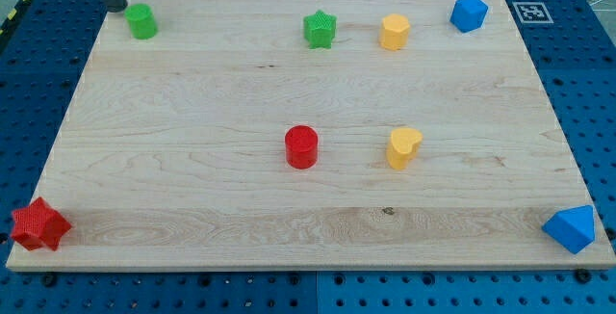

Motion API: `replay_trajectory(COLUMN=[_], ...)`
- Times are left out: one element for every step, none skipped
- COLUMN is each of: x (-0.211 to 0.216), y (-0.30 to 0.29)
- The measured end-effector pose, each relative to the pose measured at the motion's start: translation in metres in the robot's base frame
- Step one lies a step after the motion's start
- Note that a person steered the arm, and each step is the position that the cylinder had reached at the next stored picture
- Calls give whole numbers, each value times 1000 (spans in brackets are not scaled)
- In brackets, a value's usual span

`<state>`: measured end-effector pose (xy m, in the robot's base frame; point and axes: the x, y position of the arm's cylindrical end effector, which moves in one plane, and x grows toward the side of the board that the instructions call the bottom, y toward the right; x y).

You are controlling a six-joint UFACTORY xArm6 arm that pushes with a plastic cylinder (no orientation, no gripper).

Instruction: Point your arm at the bottom center of the board

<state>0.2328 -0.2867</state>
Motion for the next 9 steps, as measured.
replay_trajectory(x=[-16, -25, -41, -37, -18, 14, 10, -7, -17], y=[1, 1, 1, 2, 10, 16, 16, 22, 23])
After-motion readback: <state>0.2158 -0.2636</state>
